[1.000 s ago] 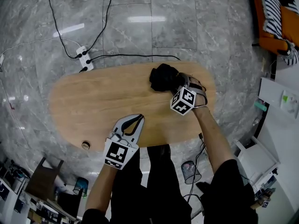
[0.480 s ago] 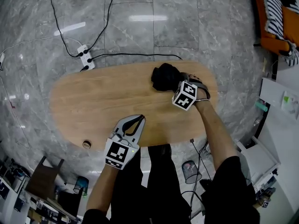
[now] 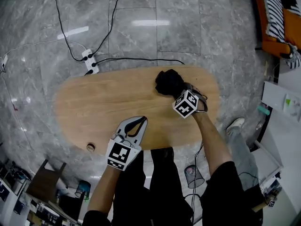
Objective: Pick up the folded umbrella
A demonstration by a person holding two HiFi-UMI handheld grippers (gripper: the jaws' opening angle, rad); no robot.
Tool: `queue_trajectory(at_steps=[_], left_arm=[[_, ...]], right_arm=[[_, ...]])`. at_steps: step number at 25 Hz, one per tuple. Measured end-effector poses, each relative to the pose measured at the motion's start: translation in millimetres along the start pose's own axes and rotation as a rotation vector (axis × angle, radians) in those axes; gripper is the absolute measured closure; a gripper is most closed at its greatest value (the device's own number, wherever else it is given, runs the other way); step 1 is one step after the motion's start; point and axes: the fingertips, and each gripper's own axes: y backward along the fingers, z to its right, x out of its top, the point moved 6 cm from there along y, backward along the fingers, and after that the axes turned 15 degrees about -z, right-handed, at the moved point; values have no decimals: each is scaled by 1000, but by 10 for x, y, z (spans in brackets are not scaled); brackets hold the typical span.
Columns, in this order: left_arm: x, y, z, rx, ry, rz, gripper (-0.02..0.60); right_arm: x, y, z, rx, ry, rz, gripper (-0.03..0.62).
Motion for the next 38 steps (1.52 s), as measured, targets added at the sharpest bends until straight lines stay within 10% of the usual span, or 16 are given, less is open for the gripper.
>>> queue_trajectory(at_steps=[24, 38], left_arm=[[310, 470, 66, 14, -41, 64, 563], [671, 958, 363, 1, -67, 93, 563]], right_arm=[[-97, 1111, -650, 136, -557, 345, 358], [-115, 2203, -948, 155, -623, 521, 358]])
